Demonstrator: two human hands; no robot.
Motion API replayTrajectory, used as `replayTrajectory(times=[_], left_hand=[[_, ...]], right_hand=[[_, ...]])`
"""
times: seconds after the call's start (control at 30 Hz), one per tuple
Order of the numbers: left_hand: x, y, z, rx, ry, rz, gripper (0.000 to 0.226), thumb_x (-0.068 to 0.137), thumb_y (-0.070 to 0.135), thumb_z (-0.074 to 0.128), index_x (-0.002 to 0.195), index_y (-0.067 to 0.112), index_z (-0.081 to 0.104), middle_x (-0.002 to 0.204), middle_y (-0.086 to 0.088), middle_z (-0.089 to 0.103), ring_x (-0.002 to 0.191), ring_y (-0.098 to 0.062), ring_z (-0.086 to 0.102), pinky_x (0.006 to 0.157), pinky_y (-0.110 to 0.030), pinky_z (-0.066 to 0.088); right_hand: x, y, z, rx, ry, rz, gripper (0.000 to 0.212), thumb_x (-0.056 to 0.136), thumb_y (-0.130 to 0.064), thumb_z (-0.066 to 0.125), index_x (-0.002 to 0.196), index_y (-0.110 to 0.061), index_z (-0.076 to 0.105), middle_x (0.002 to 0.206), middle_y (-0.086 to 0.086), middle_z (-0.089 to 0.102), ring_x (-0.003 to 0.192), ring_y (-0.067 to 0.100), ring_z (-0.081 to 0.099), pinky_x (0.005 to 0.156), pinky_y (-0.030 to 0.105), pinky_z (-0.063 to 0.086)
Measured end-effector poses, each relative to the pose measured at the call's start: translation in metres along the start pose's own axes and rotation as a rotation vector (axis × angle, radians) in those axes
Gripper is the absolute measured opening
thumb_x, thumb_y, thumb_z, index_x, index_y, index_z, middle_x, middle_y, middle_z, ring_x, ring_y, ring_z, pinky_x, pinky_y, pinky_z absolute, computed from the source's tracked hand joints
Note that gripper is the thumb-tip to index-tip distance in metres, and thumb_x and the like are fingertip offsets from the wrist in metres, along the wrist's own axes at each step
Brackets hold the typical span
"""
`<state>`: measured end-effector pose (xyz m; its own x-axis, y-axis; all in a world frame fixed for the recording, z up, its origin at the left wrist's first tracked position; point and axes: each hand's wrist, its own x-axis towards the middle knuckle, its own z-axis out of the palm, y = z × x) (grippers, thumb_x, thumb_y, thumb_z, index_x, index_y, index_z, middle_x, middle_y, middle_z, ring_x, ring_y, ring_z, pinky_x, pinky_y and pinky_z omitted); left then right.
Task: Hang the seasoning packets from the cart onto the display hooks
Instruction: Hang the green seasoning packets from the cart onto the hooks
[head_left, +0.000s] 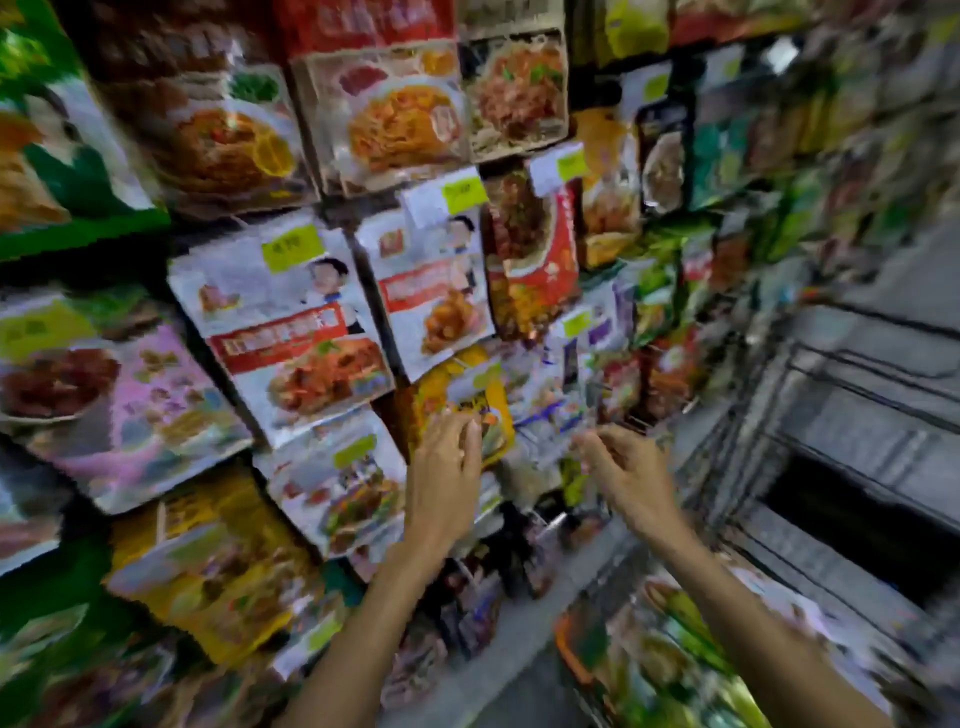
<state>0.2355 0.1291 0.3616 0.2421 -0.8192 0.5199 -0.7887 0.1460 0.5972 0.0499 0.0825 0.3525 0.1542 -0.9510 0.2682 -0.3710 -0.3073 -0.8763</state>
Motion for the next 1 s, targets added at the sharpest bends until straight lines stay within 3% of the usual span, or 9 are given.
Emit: replayTrajectory(times=[0.1,0.3,0.4,0.47,0.57,0.67,0.8,0.9,1.0], left_hand=[[-0.023,0.009,0.073,-0.117,-0.167,-0.069,0.022,0.099,0.013,0.046,0.090,0.002,0.063,0.068,-0.006,0.058,0.060,-0.015,0.051,0.059,-0.026,0.027],[-0.072,0.002,0.199,-0.151,-0.630,-0.150,0.024,0.100,0.015,0.044,0.098,-0.001,0.061,0.075,-0.014,0.056,0.070,-0.031,0.055,0.061,-0.036,0.034],[-0.098,-0.007,0.247,-0.133,-0.802,-0.120,0.018,0.101,0.017,0.043,0.091,0.011,0.056,0.061,0.002,0.045,0.053,-0.012,0.042,0.051,-0.026,0.029],[-0.113,-0.020,0.277,-0.126,-0.914,-0.111,0.013,0.101,0.018,0.043,0.092,0.017,0.051,0.062,0.008,0.046,0.054,-0.002,0.041,0.047,-0.018,0.033],[-0.133,-0.042,0.318,-0.064,-1.074,-0.094,0.019,0.102,0.017,0.041,0.101,0.008,0.057,0.080,-0.010,0.061,0.061,-0.015,0.051,0.057,-0.028,0.037],[-0.151,-0.065,0.349,0.043,-1.219,-0.088,0.030,0.101,0.016,0.042,0.125,0.001,0.054,0.118,-0.028,0.058,0.091,-0.033,0.061,0.062,-0.029,0.036],[-0.172,-0.095,0.376,0.113,-1.388,0.033,0.013,0.099,0.007,0.043,0.103,0.002,0.055,0.086,-0.016,0.057,0.077,-0.027,0.054,0.068,-0.033,0.034],[-0.184,-0.117,0.397,0.290,-1.534,0.208,0.032,0.098,0.011,0.046,0.129,0.000,0.046,0.130,-0.021,0.050,0.119,-0.034,0.047,0.092,-0.033,0.032],[-0.192,-0.134,0.412,0.445,-1.525,0.539,0.042,0.095,0.015,0.048,0.136,0.010,0.040,0.141,-0.012,0.042,0.126,-0.028,0.043,0.098,-0.032,0.033]], right_hand=[[-0.039,0.061,-0.025,-0.071,0.072,0.197,0.031,0.096,-0.013,0.056,0.066,-0.014,0.065,0.049,-0.016,0.051,0.058,0.000,0.052,0.055,0.011,0.034],[-0.107,0.173,-0.049,-0.113,0.257,0.640,0.026,0.096,-0.018,0.055,0.086,0.001,0.070,0.084,0.017,0.072,0.080,0.028,0.067,0.073,0.039,0.050],[-0.140,0.222,-0.049,-0.104,0.359,0.821,0.029,0.098,-0.014,0.052,0.084,0.007,0.066,0.080,0.026,0.068,0.077,0.037,0.065,0.071,0.047,0.049],[-0.160,0.252,-0.045,-0.085,0.429,0.945,0.031,0.099,-0.014,0.051,0.086,0.011,0.065,0.081,0.030,0.066,0.077,0.041,0.064,0.071,0.049,0.049],[-0.184,0.293,-0.030,-0.096,0.485,1.109,0.032,0.098,-0.014,0.049,0.080,0.008,0.062,0.073,0.022,0.063,0.071,0.035,0.059,0.061,0.039,0.044],[-0.203,0.328,-0.013,-0.119,0.487,1.265,0.025,0.100,-0.016,0.047,0.085,0.000,0.061,0.074,0.009,0.056,0.074,0.026,0.054,0.057,0.031,0.031],[-0.231,0.368,0.010,-0.109,0.470,1.482,0.028,0.099,-0.013,0.046,0.075,-0.002,0.056,0.067,0.009,0.049,0.067,0.028,0.050,0.056,0.029,0.027],[-0.244,0.390,0.020,-0.038,0.486,1.577,0.026,0.097,-0.016,0.050,0.103,0.007,0.060,0.089,0.018,0.058,0.082,0.030,0.056,0.066,0.028,0.033],[-0.247,0.405,0.025,0.021,0.485,1.626,0.029,0.095,-0.018,0.056,0.109,0.007,0.058,0.098,0.022,0.059,0.084,0.027,0.054,0.065,0.028,0.034]])
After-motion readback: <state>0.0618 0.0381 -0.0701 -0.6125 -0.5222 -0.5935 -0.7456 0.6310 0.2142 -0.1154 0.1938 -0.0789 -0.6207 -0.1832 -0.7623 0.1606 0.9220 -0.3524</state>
